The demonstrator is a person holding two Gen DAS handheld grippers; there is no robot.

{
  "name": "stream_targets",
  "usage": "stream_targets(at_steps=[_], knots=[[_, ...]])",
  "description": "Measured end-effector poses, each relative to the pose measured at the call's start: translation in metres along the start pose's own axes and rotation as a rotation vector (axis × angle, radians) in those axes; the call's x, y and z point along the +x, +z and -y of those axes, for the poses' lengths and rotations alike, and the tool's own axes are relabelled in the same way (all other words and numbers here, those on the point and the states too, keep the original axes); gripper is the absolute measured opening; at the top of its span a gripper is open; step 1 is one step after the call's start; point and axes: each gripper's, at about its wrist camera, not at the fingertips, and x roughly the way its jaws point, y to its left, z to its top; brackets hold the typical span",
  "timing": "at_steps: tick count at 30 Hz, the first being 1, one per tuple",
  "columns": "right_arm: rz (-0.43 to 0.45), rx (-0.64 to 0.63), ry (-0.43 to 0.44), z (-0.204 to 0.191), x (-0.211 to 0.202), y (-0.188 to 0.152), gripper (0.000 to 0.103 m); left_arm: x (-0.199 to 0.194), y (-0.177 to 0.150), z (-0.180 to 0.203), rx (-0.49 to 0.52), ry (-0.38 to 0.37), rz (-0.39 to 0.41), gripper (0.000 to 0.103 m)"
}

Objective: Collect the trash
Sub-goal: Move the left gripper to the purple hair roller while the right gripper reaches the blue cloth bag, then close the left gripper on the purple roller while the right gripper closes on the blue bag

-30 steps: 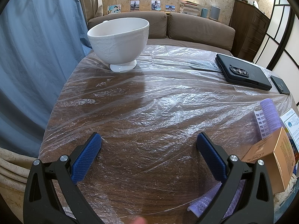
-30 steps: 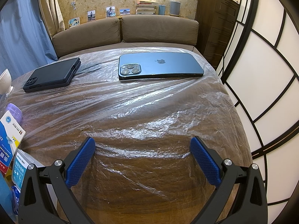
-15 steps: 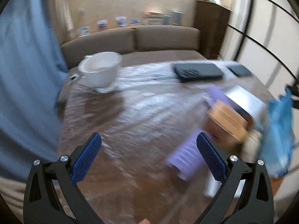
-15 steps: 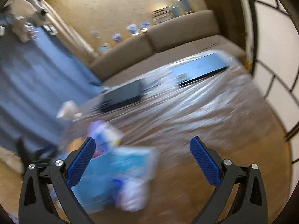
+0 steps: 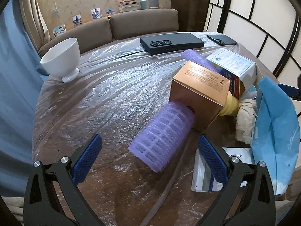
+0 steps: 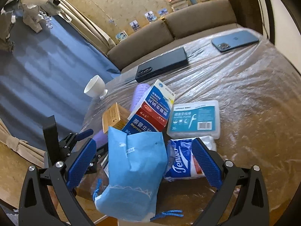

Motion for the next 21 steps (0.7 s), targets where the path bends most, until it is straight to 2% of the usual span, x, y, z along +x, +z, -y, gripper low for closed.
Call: stream_targets(at_steps=[6,10,15,18,21], knots=[[-0.066,-0.067,0.005,-0.022,-0.005,-0.021,0.099,0.0,0.002,0.002,0.043,-0.015,0.006,0.102],[-0.138,-0.018,0.038,-0.026,0.015,-0.041,0.099,0.007,0.009,0.004,0.074,-0.026,-0.008,0.102],[-0.131,0.003,0.023,-0.022,0.029,-0.049,0.099,0.017,0.011,0.002,0.058,-0.052,-0.041,0.102],[-0.142,0.03,0.029,-0.017,0.035,-0.049,0.096,0.018,0.009,-0.002,0.028,-0.038,-0.039,0.101],[-0.165,0.022,0.005,-0.016,0.041,-0.052,0.079,0.017,0.007,-0.006,0.017,-0.054,-0.048,0.081]])
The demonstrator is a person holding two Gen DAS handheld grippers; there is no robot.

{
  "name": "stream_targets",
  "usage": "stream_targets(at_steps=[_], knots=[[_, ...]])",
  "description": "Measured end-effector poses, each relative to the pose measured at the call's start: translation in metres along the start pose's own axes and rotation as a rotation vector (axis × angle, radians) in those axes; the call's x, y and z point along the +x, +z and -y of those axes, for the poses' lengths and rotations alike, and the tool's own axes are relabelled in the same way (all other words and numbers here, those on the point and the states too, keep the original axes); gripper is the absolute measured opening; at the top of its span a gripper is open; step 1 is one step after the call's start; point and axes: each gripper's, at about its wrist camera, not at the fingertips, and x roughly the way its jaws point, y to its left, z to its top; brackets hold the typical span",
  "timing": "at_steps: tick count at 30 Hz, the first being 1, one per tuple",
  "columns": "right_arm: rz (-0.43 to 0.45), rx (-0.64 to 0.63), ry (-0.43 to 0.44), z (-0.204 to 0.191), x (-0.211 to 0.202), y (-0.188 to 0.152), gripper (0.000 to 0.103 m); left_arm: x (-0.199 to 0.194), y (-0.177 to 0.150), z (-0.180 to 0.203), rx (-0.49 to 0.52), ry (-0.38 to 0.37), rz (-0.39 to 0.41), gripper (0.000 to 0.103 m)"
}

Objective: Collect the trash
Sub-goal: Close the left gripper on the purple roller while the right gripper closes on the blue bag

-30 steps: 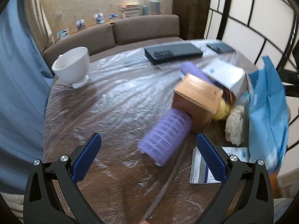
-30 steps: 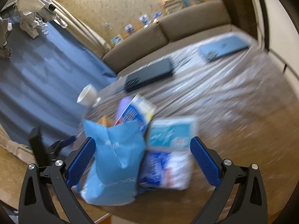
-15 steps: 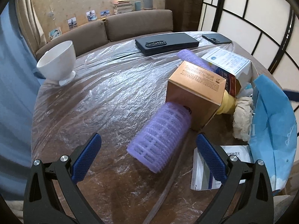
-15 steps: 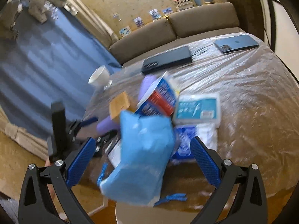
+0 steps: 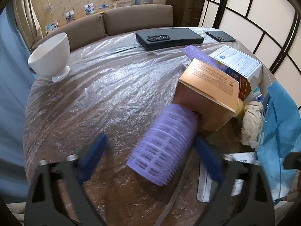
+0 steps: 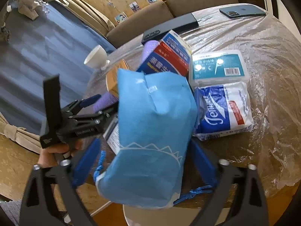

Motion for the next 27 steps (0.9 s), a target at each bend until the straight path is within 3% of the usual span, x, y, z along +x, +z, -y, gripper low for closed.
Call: stream_targets(at_steps=[1,3,5,11,27], knots=[[-0.007,0.001,-0.005,0.002,0.003,0.0,0.071,-0.001,-0.001,0.0,0.003,0.008,0.005,0.071],[-0.013,0.008,0.0,0.005,0.005,-0.002,0.063,-0.005,-0.003,0.0,0.01,0.011,0.014,0.052],[-0.004,0.007,0.008,0.007,0.004,-0.002,0.054,-0.009,-0.005,-0.002,-0.009,0.013,0.026,0.045],[0.027,-0.035,0.016,0.009,-0.01,0.002,0.044,-0.023,-0.007,-0.007,-0.086,-0.02,0.071,0.044],[0.095,-0.119,-0.033,0.011,-0.041,0.011,0.043,-0.057,-0.02,0.015,-0.163,-0.022,0.13,0.044]])
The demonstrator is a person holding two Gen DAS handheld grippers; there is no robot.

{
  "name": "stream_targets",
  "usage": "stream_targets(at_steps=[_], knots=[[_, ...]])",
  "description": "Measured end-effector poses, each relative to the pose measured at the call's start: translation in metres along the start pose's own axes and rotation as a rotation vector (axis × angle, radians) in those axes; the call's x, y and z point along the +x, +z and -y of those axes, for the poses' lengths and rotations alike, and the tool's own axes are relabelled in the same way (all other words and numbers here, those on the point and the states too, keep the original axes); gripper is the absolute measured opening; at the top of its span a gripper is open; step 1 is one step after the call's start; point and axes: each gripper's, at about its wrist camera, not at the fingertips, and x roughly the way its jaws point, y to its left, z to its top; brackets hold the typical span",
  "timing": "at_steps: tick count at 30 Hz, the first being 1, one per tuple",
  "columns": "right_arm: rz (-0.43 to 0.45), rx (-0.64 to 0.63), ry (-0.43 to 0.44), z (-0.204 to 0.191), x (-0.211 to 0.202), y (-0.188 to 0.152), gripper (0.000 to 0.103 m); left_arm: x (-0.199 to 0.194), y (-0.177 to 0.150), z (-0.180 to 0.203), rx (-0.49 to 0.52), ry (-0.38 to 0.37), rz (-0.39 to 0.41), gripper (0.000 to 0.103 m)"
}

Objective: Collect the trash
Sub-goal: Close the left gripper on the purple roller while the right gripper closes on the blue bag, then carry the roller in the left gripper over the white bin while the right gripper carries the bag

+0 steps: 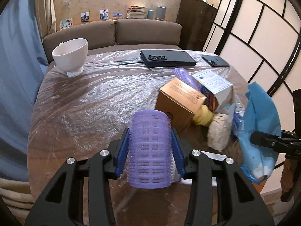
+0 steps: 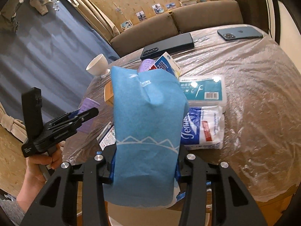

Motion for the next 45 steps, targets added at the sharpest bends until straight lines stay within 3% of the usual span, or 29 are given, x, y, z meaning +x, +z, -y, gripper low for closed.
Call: stream_targets(at_steps=[20,45], knots=[[0.013,-0.103,0.021,-0.018,-0.037,-0.03,0.043,-0.053,-0.037,0.037,-0.061,-0.017,0.051,0.044],[-0.103,-0.188,0.006,-0.028,-0.052,-0.093,0.043,-0.064,-0.096,0.077,-0.019,-0.045,-0.042,0.044]])
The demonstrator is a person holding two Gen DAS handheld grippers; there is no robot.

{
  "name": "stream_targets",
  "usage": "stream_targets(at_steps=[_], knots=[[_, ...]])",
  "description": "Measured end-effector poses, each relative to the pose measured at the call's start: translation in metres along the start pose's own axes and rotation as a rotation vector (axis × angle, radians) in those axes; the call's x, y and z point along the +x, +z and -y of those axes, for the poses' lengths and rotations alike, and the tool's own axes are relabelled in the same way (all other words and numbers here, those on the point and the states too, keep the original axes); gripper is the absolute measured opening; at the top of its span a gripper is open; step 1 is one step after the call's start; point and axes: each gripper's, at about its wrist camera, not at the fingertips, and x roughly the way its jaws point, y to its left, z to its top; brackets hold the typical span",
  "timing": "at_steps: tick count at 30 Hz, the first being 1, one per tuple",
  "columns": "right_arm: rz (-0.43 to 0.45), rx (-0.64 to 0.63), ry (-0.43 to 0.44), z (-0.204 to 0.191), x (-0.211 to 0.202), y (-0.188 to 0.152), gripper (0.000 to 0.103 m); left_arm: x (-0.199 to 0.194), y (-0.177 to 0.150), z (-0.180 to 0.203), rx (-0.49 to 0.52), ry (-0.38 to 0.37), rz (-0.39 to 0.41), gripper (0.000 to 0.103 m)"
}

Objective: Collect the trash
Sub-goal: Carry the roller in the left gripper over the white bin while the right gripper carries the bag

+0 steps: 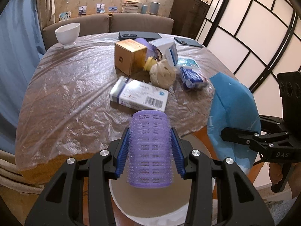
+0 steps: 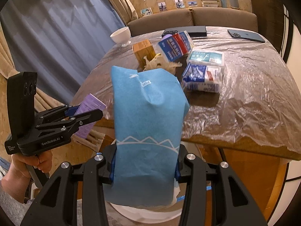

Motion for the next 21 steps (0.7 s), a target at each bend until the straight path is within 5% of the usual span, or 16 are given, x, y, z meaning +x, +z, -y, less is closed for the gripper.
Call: stream_targets(at_steps=[21], knots=[[-0.149,-0.053,-0.006,-0.003,0.026,-0.041,0.043,0.018,-0.041,0.009,0.02,-0.017,-0.098,0.044]])
